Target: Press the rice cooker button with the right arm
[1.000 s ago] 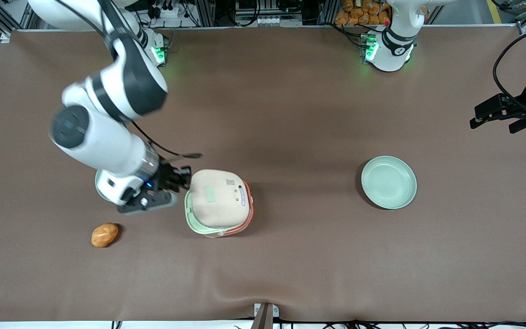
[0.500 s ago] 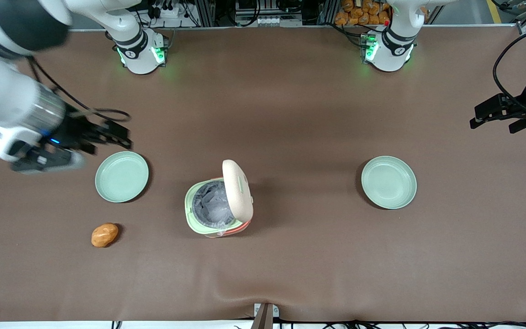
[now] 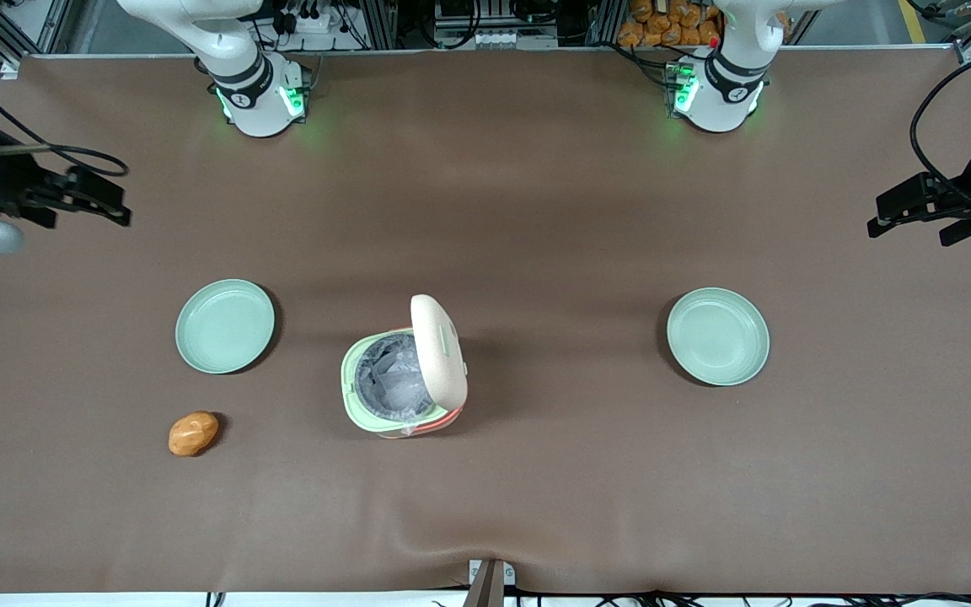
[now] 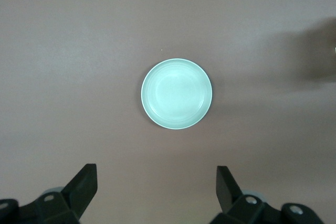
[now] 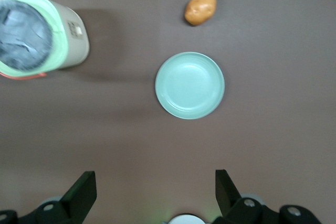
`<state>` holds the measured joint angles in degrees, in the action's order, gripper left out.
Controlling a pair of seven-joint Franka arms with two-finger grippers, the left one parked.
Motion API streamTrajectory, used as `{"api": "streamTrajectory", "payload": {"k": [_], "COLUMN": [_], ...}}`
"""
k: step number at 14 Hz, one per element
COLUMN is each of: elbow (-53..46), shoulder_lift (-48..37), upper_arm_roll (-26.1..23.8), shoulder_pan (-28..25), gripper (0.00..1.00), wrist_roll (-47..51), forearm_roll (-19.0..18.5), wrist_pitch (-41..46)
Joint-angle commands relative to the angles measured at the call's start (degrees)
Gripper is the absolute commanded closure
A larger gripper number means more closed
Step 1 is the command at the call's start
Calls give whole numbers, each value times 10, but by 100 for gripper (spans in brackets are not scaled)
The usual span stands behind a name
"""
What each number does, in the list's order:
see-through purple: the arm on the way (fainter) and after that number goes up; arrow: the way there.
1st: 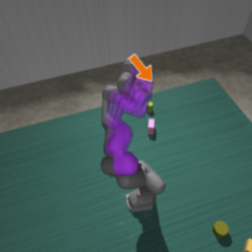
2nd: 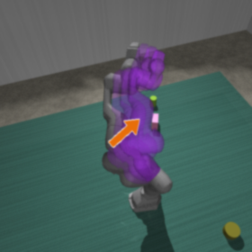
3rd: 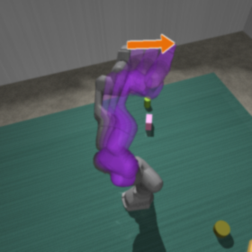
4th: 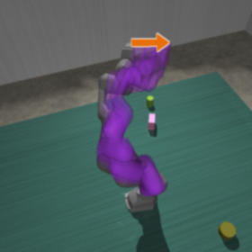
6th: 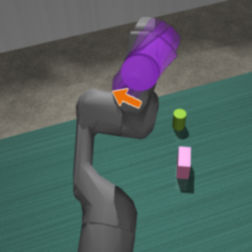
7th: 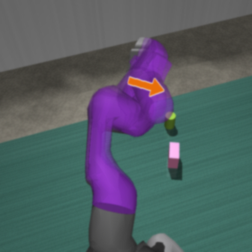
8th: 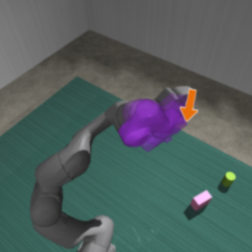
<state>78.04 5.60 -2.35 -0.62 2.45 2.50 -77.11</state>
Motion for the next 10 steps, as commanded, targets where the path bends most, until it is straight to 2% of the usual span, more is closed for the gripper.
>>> {"api": "streamTrajectory", "payload": {"k": [1, 10], "elbow": [25, 24], "shoulder_lift": [-20, -24], "upper_arm_roll": [-2, 3], "shoulder_pan": [22, 24], "gripper": [0, 0], "wrist_roll": [-36, -32], "forearm_roll": [-8, -26], "wrist_pitch": [-2, 4]}}
